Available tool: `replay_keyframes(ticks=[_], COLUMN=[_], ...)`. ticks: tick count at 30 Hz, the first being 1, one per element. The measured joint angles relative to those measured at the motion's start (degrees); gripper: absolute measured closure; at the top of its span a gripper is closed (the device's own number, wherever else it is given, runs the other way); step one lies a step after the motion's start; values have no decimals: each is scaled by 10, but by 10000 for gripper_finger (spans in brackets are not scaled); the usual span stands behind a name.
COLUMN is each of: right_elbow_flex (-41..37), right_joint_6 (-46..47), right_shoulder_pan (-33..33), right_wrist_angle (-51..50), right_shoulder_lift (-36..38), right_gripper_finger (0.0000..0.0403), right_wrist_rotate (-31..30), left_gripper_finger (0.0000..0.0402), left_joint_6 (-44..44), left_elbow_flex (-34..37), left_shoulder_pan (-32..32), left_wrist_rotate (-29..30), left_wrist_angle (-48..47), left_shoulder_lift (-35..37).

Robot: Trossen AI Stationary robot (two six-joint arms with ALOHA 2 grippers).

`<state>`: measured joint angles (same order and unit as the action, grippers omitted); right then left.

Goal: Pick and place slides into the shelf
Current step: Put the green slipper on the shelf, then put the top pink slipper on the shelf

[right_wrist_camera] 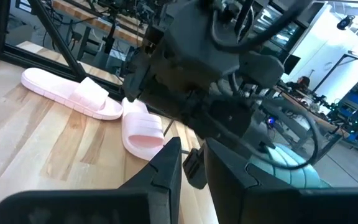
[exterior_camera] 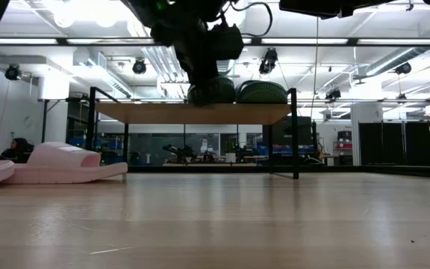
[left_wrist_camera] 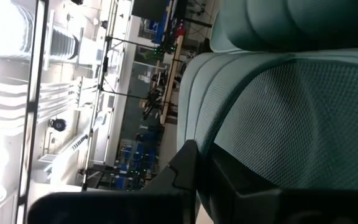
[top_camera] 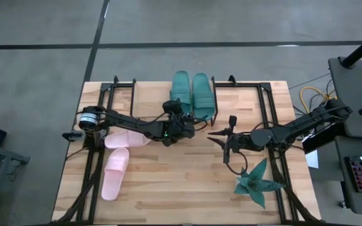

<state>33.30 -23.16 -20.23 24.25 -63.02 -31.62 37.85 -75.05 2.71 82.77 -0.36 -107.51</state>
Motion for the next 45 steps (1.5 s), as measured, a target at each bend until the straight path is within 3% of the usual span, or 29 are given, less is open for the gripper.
replay_keyframes(ticks=[15, 20, 26, 30, 45], right_elbow_flex=[0, 0, 0, 0, 0], right_joint_6=[0, 0, 0, 0, 0], right_shoulder_pan=[0, 0, 0, 0, 0], right_wrist_angle=[0, 0, -1, -1, -1], right_shoulder_lift=[0, 0, 0, 0, 0], right_gripper_finger=[339, 338, 344, 342, 341], right_wrist_rotate=[0, 0, 0, 0, 0], left_gripper_finger=[393, 335, 247, 211, 203], left_joint_6=[3, 7, 7, 19, 33], left_elbow_flex=[-9, -14, -22, -22, -20], left_shoulder_pan=[0, 0, 3, 9, 46], left_wrist_rotate=[-15, -54, -57, -68, -72], left_wrist_angle=[-1, -1, -1, -2, -38], left_shoulder_lift=[-23, -22, -19, -11, 36])
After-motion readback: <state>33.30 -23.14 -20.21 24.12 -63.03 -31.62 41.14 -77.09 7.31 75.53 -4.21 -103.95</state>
